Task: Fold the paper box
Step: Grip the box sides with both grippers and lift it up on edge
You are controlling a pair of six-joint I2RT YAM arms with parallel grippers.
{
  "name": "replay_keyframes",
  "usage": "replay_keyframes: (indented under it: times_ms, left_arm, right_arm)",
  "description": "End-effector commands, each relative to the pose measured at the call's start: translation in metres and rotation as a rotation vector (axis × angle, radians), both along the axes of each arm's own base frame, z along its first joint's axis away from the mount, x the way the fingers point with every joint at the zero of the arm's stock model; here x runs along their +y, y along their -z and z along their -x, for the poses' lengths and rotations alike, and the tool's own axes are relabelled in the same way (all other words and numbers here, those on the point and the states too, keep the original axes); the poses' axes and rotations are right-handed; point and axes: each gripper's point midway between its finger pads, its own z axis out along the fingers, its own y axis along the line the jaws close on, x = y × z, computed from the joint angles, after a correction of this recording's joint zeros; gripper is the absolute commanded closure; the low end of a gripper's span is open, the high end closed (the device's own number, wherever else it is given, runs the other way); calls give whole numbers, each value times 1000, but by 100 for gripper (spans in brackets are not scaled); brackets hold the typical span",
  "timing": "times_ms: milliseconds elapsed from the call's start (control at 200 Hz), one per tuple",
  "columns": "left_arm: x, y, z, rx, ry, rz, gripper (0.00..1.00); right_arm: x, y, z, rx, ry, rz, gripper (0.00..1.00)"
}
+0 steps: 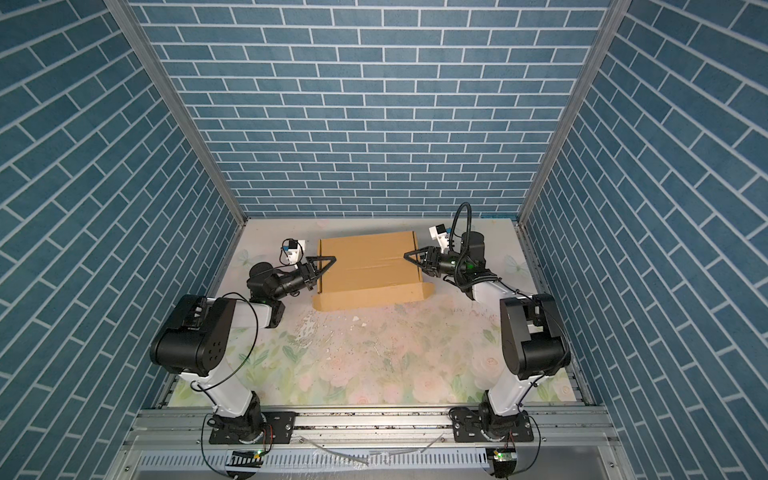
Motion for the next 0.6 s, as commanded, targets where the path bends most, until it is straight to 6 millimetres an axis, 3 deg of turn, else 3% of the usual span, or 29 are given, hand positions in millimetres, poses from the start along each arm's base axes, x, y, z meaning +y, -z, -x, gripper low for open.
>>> replay_keyframes:
  times_ms: [0,280,595]
  left_arm:
    - [-2,-10,-2,-46,3,-29,28]
    - [-3,-10,-3,-43,-3,-46,43]
    - [0,-13,-9,-26,-22,-1,50]
  right_arm:
    - [3,-17,-7,-28,-16,-35,56]
    - [2,-17,-7,-23,-13,-39,49]
    - [-4,-19,-6,-38,-2,-39,31]
